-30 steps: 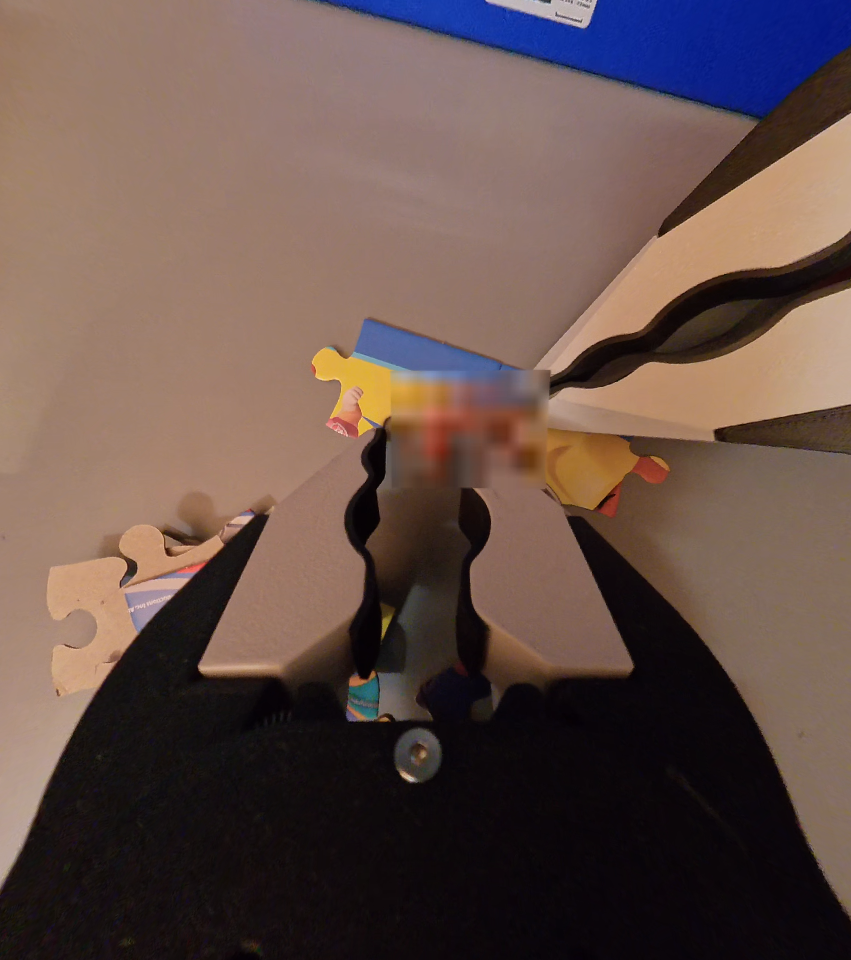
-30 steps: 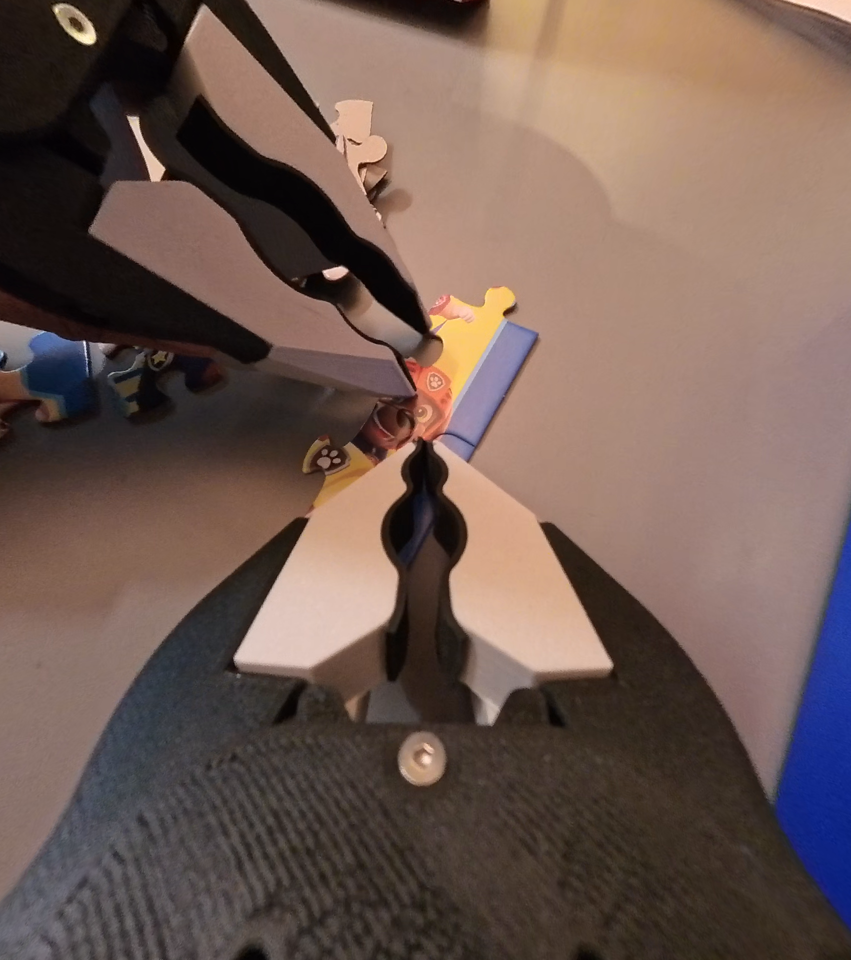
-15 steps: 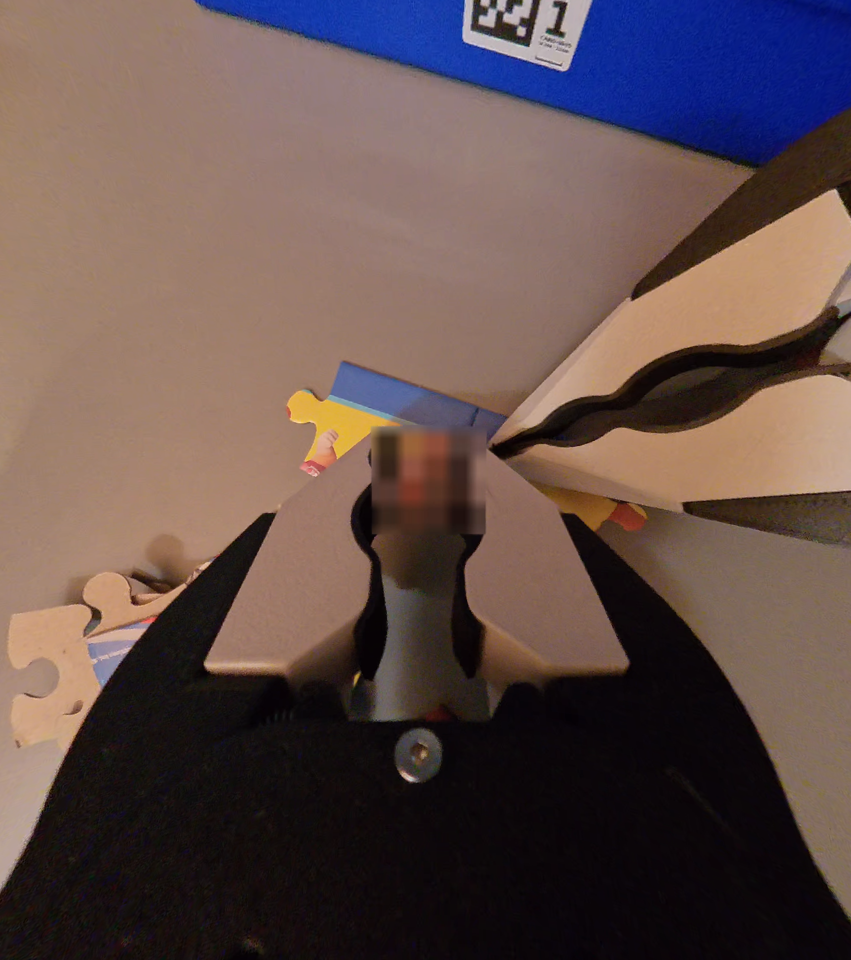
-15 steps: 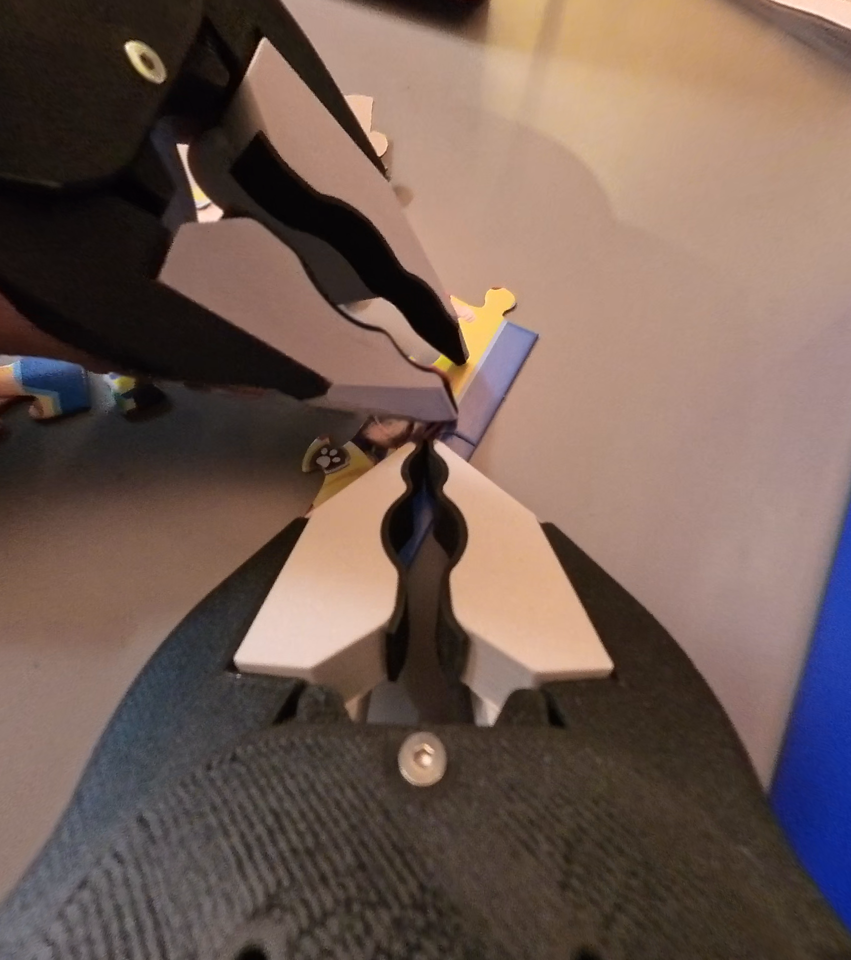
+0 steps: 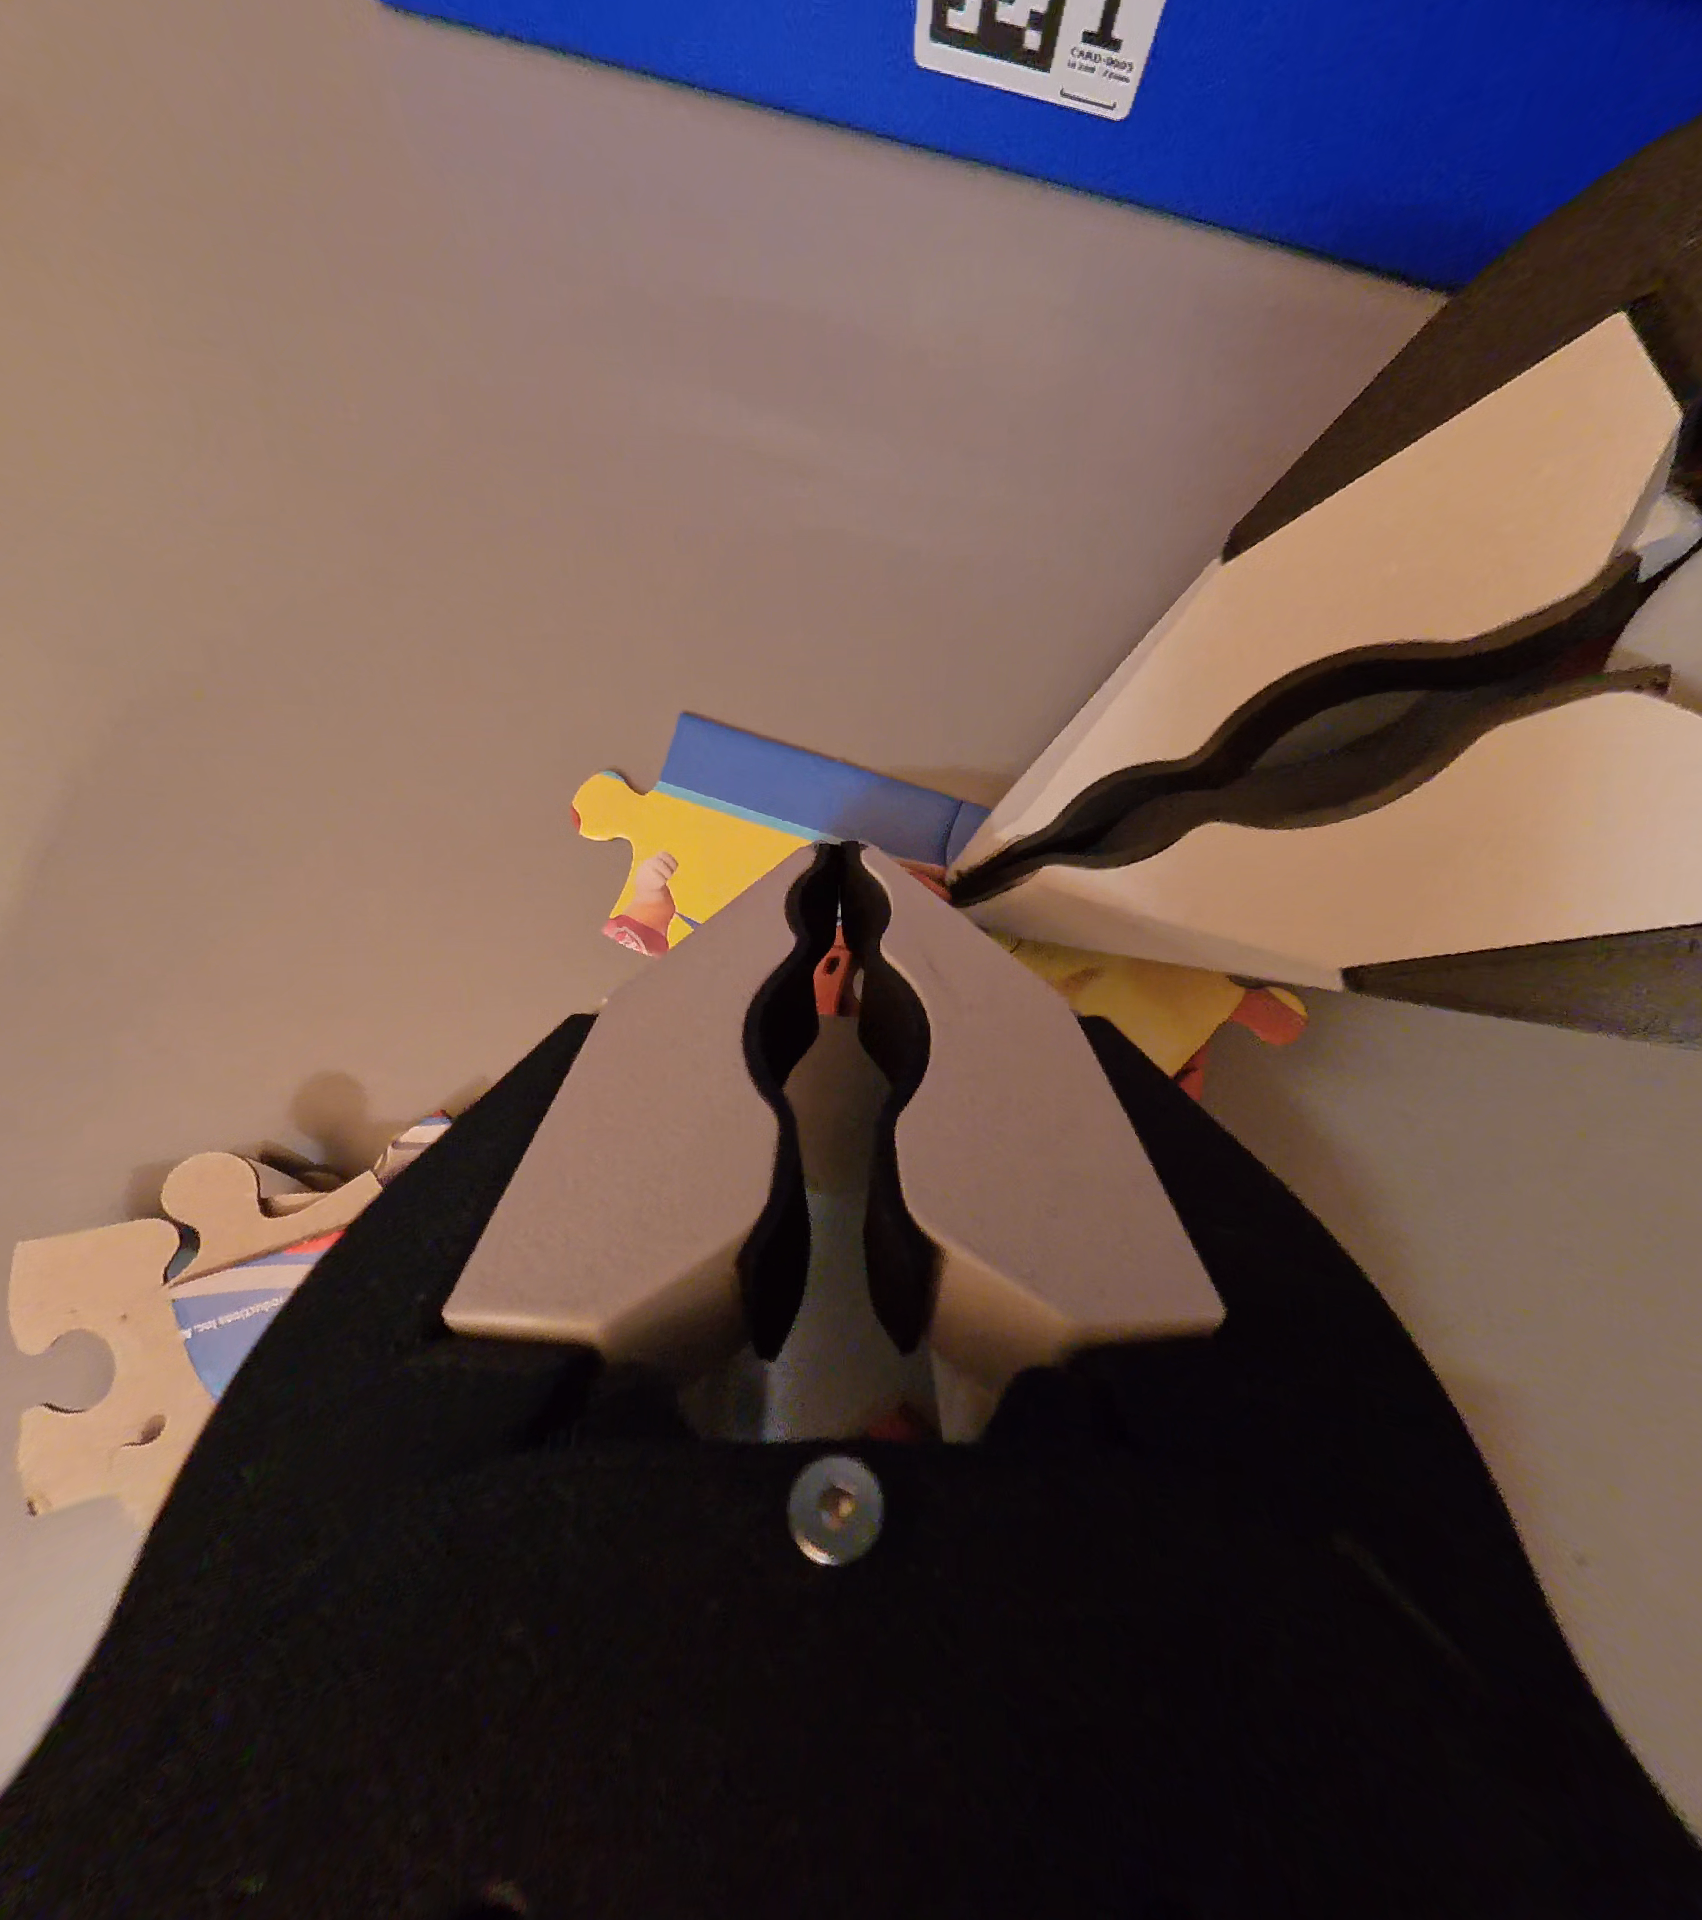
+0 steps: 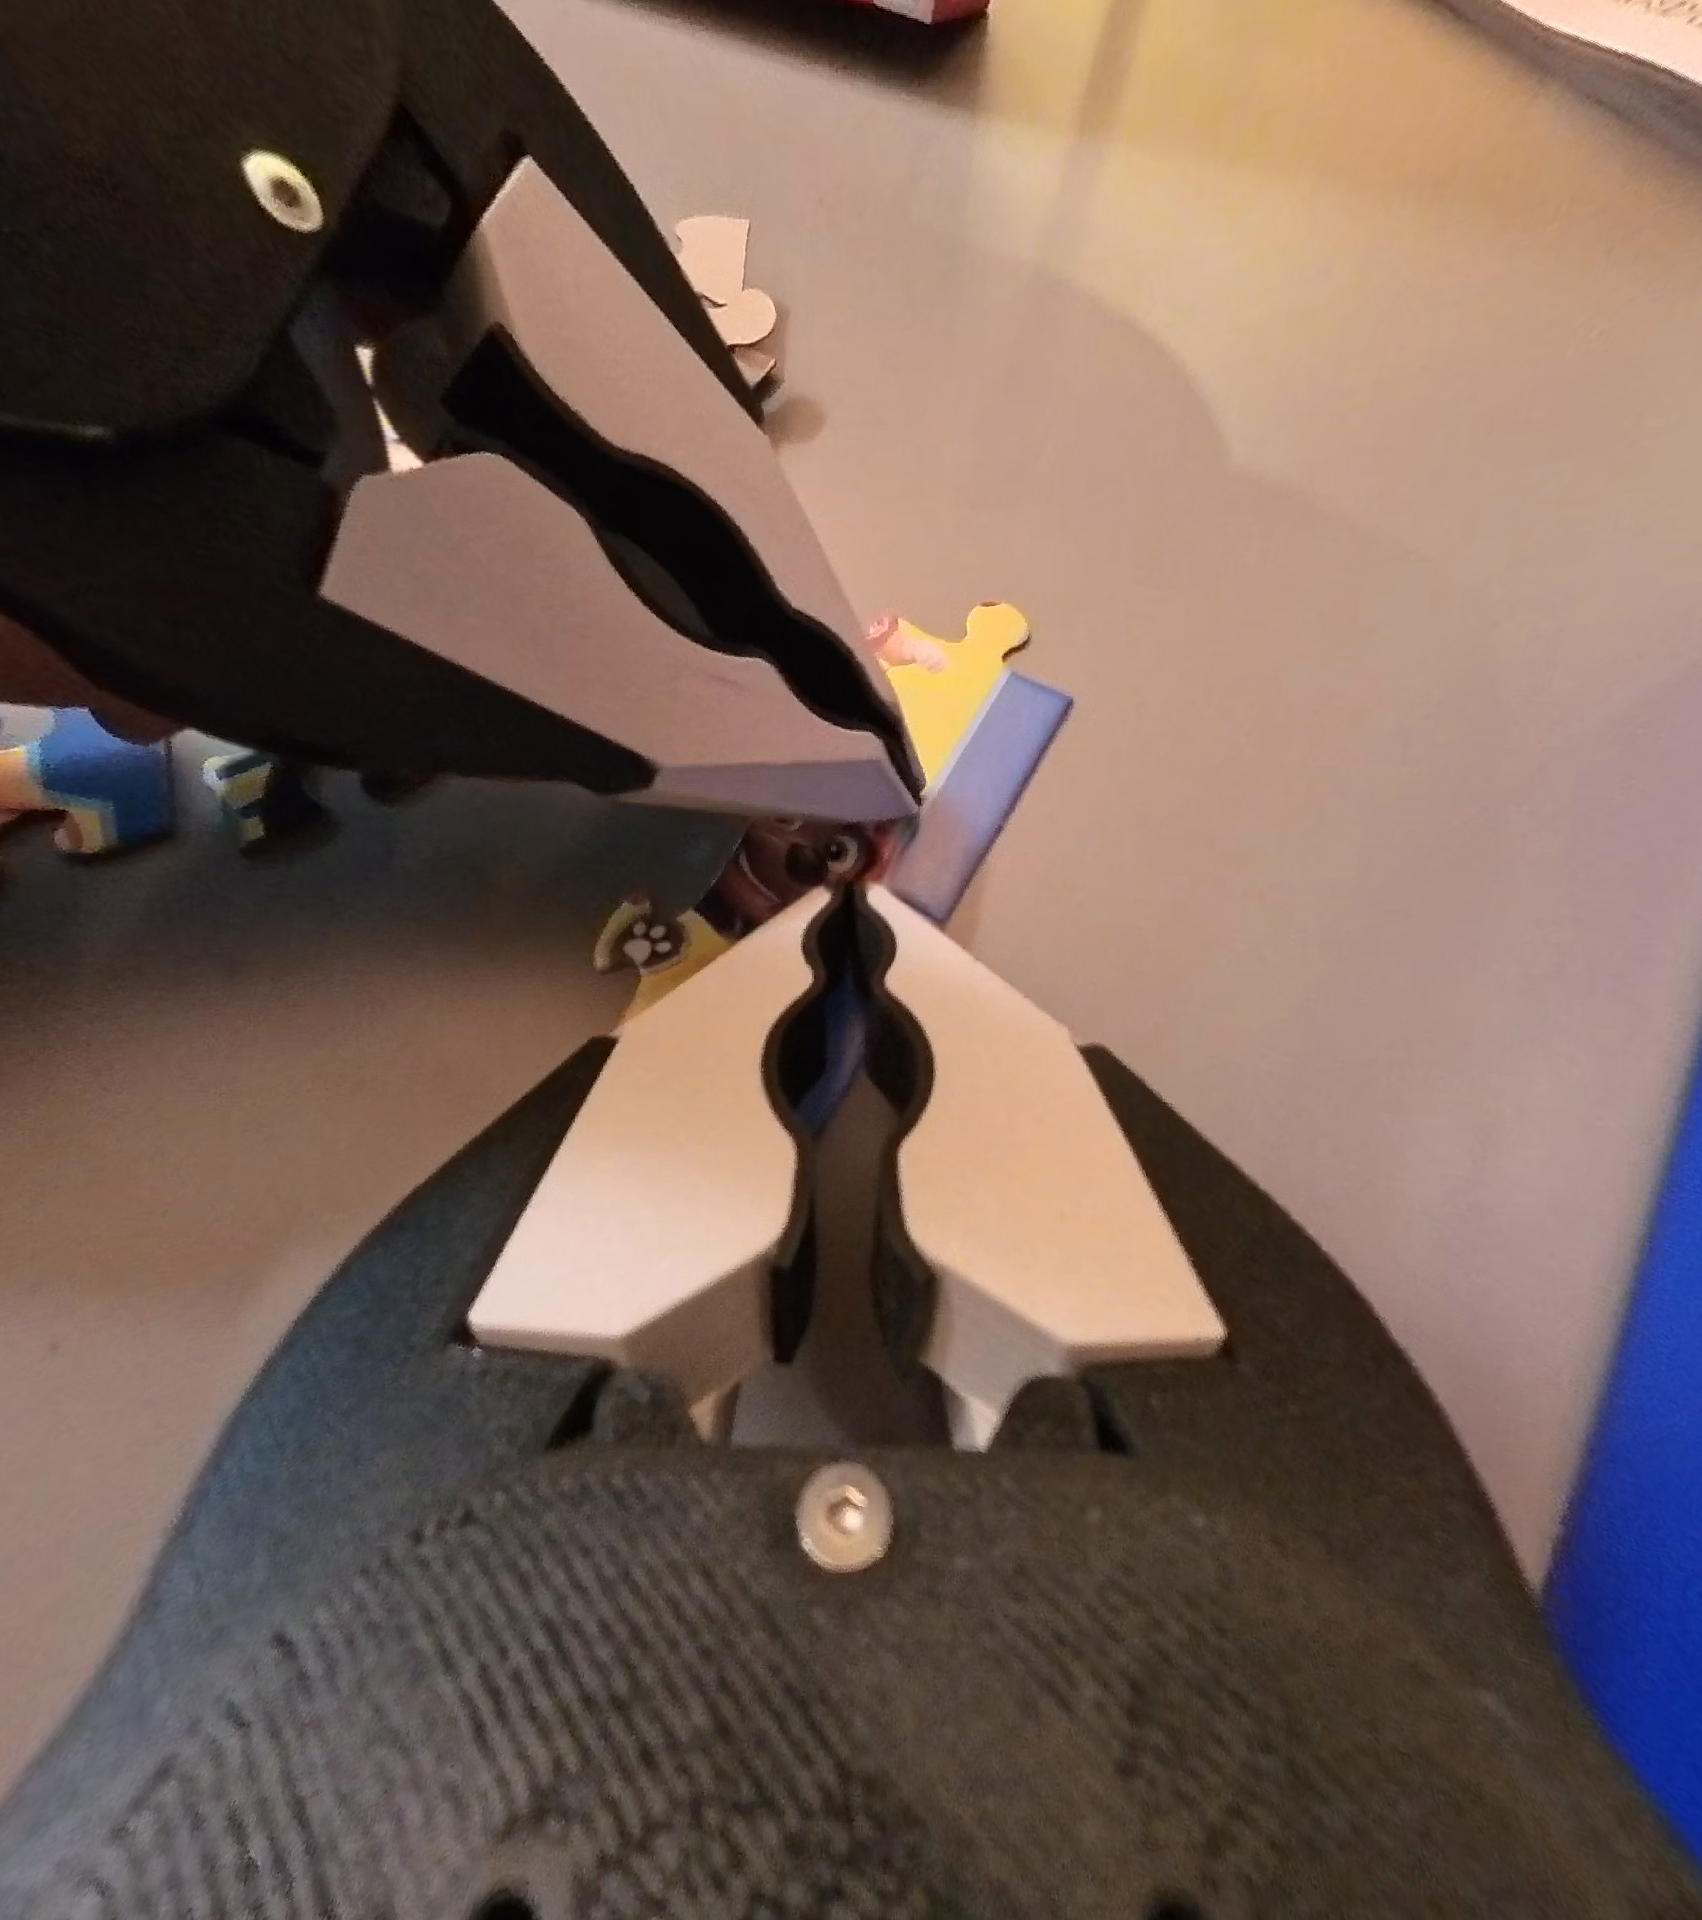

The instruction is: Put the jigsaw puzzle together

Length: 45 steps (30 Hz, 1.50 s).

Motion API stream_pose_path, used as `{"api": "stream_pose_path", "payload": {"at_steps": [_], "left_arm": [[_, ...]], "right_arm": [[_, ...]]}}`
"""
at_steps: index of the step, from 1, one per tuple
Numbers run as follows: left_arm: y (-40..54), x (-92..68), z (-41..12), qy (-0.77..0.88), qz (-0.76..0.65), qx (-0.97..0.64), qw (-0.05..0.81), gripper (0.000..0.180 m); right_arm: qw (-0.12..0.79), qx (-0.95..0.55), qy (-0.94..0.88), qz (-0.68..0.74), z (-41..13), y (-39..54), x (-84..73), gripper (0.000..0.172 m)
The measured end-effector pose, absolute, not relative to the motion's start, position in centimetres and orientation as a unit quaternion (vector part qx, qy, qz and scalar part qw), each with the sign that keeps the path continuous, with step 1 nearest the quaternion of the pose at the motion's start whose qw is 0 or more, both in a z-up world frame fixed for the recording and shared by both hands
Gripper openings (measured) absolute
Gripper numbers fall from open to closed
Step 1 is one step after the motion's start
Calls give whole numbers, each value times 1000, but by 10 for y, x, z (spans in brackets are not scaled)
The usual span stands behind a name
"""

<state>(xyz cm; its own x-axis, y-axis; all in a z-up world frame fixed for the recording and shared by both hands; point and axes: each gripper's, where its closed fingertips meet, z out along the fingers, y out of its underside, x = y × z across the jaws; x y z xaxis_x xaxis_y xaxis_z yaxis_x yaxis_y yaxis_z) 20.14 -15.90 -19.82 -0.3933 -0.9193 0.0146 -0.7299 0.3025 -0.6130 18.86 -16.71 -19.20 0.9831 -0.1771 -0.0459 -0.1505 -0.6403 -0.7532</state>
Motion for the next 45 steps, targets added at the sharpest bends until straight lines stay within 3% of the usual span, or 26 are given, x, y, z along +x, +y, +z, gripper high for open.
{"api": "stream_pose_path", "payload": {"at_steps": [18, 28, 45], "left_arm": [[-159, 201, -198, 784, -284, -526, 166, 2], [-159, 201, -198, 777, -293, -535, 158, 2], [-160, 201, -198, 772, -299, -541, 148, 2]], "right_arm": [[400, -905, 132, -54, -193, -164, 206, 0], [361, -927, 96, 20, -194, -175, 176, 0], [401, -908, 119, 10, -194, -166, 191, 0]]}}
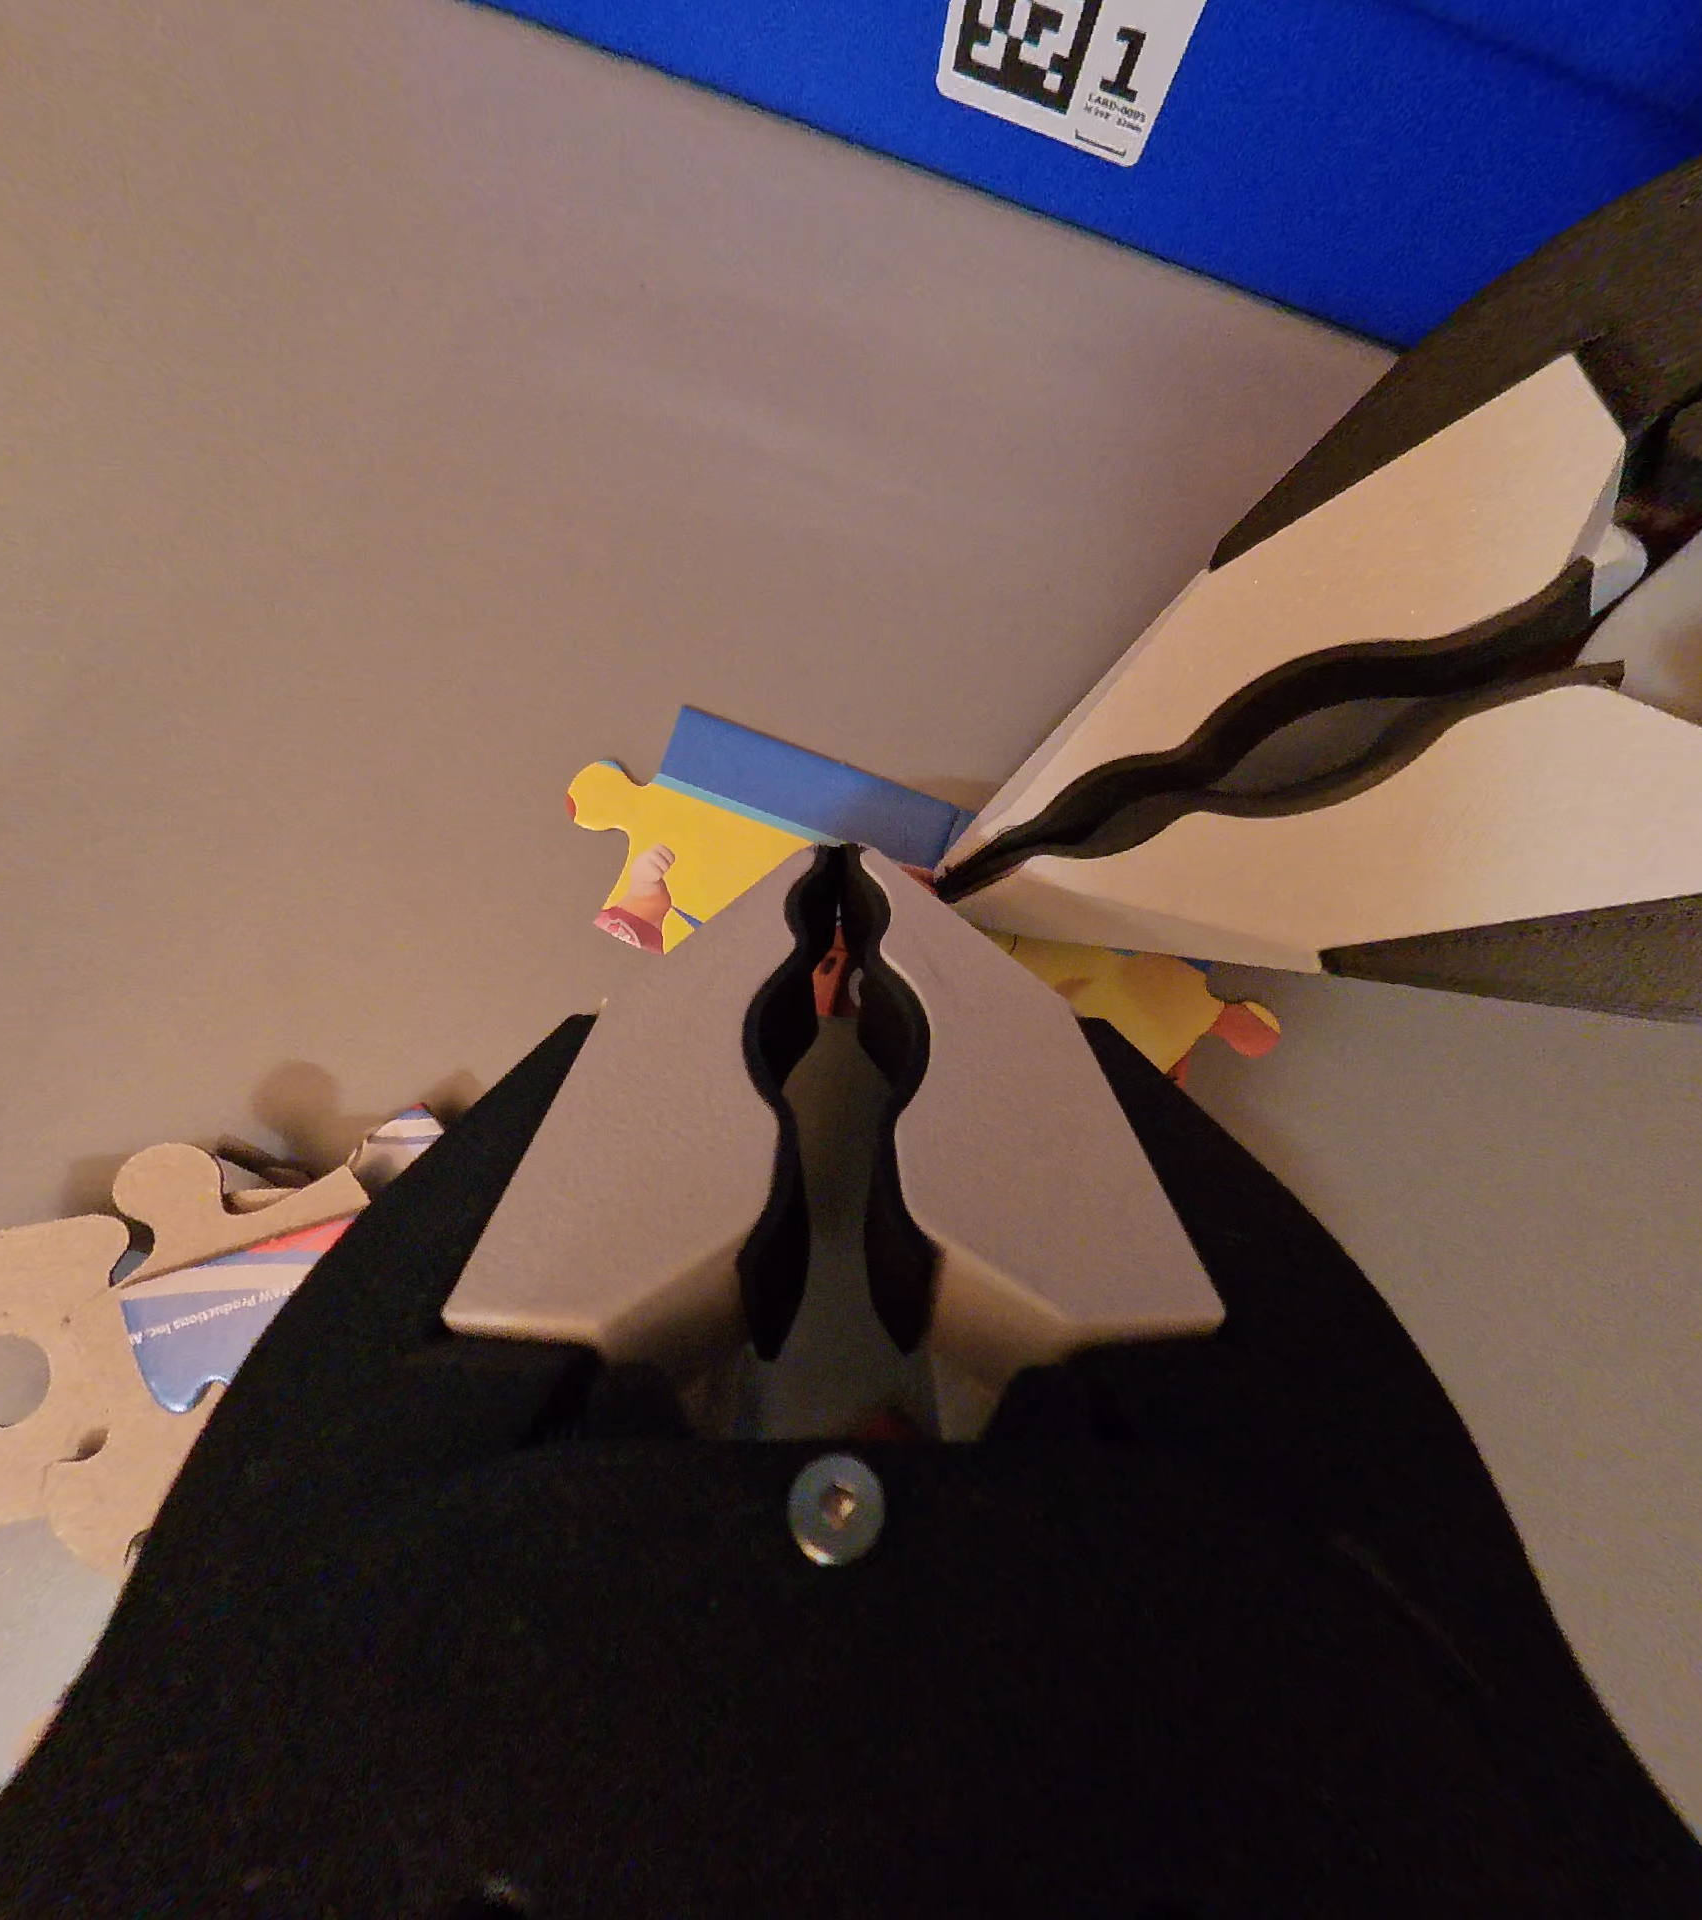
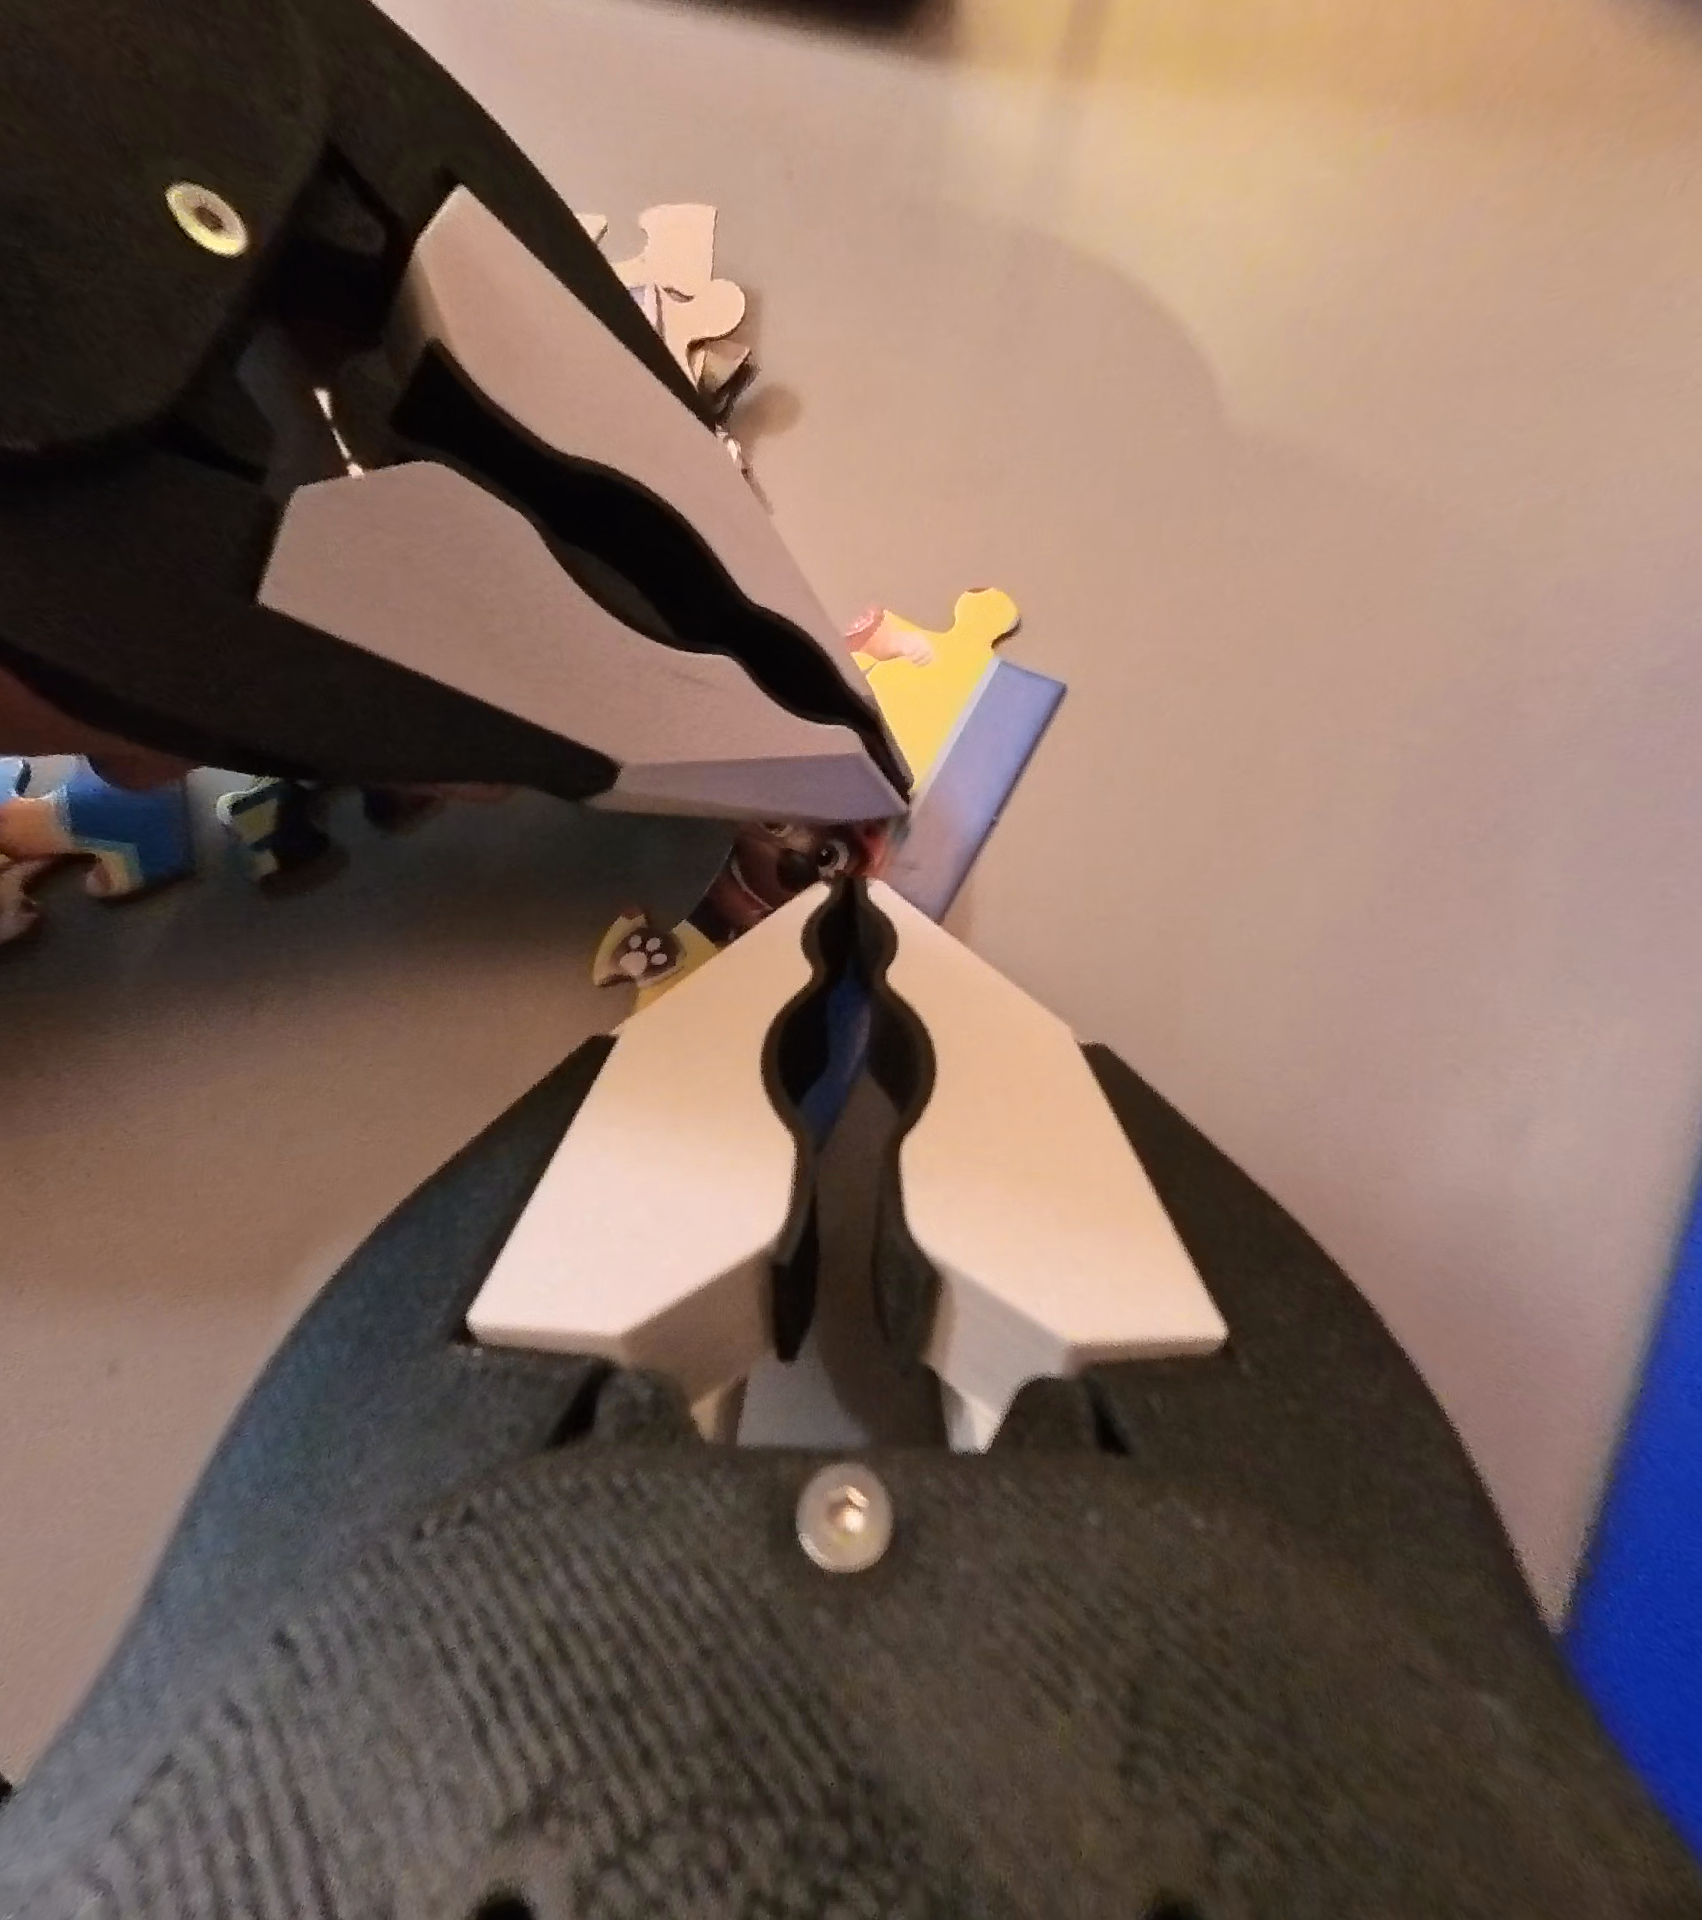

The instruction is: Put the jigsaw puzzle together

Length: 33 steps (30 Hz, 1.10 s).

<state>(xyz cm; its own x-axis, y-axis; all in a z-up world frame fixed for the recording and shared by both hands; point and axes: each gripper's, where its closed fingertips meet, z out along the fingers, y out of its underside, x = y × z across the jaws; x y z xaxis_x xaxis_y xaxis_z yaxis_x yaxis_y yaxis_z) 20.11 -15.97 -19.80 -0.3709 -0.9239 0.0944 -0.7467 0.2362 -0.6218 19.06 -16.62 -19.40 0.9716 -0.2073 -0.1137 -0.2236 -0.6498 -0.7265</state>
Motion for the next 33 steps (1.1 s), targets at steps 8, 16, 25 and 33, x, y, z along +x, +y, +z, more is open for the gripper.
{"api": "stream_pose_path", "payload": {"at_steps": [8, 16, 25, 33], "left_arm": [[-160, 200, -198, 786, -266, -527, 184, 2], [-173, 162, -175, 771, -341, -532, 78, 0], [-137, 169, -173, 754, -303, -553, 182, 0], [-75, 156, -130, 671, -357, -586, 281, 1]], "right_arm": [[408, -908, 96, -21, -191, -169, 186, 0], [444, -891, 95, -4, -181, -202, 142, 14], [417, -902, 88, -69, -190, -205, 143, 38], [413, -904, 100, -46, -192, -195, 152, 38]]}}
